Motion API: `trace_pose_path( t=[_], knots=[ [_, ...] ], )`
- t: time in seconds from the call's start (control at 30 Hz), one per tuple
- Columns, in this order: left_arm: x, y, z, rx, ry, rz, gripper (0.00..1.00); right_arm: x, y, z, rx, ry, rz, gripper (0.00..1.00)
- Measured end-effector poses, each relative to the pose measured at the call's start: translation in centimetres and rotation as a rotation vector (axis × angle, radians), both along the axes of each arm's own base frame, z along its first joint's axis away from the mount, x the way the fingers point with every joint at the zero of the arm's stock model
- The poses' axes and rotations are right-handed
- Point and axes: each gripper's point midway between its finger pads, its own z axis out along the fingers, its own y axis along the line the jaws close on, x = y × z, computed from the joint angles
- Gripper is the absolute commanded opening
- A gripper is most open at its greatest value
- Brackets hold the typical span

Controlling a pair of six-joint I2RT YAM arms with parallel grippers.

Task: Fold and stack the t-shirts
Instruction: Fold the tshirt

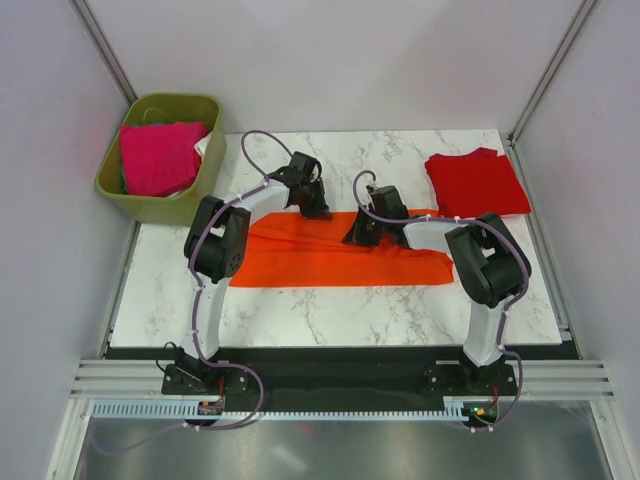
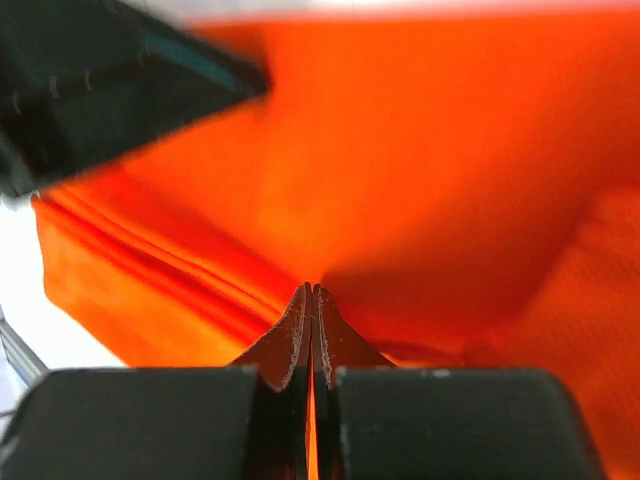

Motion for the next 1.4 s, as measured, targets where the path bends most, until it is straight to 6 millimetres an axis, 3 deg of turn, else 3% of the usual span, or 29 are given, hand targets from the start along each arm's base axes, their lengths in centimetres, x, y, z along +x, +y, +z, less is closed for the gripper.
trace_pose_path(
  t=[0.13, 0.27, 0.5, 0.63, 0.67, 0.7, 0.8, 0.93, 1.1, 1.2, 1.3, 1.4],
  knots=[
    [-0.3, 0.1, -0.1, 0.007, 0.013, 0.0, 0.02, -3.4, -0.3, 0.4, -0.007, 0.017, 0.027, 0.0],
    [-0.3, 0.2, -0.1, 0.009, 0.016, -0.001, 0.02, -4.8, -0.1, 1.5, 0.003, 0.0, 0.05, 0.0],
    [-0.3, 0.1, 0.0, 0.008, 0.012, -0.004, 0.02, -4.0, -0.1, 2.8, 0.004, -0.045, 0.028, 0.0],
    [-0.3, 0.1, 0.1, -0.002, -0.011, -0.007, 0.02, -2.1, -0.6, 4.1, -0.049, -0.093, -0.006, 0.0],
    [-0.5, 0.2, 0.2, -0.006, -0.022, -0.009, 0.02, -1.4, -0.7, 4.6, -0.063, -0.111, -0.017, 0.05],
    [-0.8, 0.4, 0.3, -0.005, -0.028, -0.012, 0.02, -0.6, -1.0, 5.2, -0.08, -0.133, -0.031, 0.21],
    [-1.3, 0.3, 1.4, -0.001, -0.072, -0.026, 0.05, 1.2, -2.7, 6.5, -0.133, -0.188, -0.082, 0.39],
    [-1.6, -1.1, 4.1, -0.019, -0.178, -0.058, 0.1, 2.5, -6.8, 7.3, -0.217, -0.222, -0.173, 0.4],
    [-2.4, -4.9, 6.9, -0.073, -0.283, -0.124, 0.1, 4.3, -11.3, 7.4, -0.254, -0.223, -0.269, 0.4],
    [-2.6, -6.9, 6.8, -0.088, -0.284, -0.155, 0.09, 4.8, -13.4, 6.5, -0.287, -0.202, -0.305, 0.51],
    [-1.9, -8.9, 6.0, -0.105, -0.268, -0.176, 0.09, 4.6, -14.1, 5.9, -0.322, -0.192, -0.307, 0.61],
    [-1.6, -9.7, 4.3, -0.101, -0.223, -0.175, 0.09, 4.3, -14.3, 5.3, -0.349, -0.184, -0.287, 0.61]
  ],
)
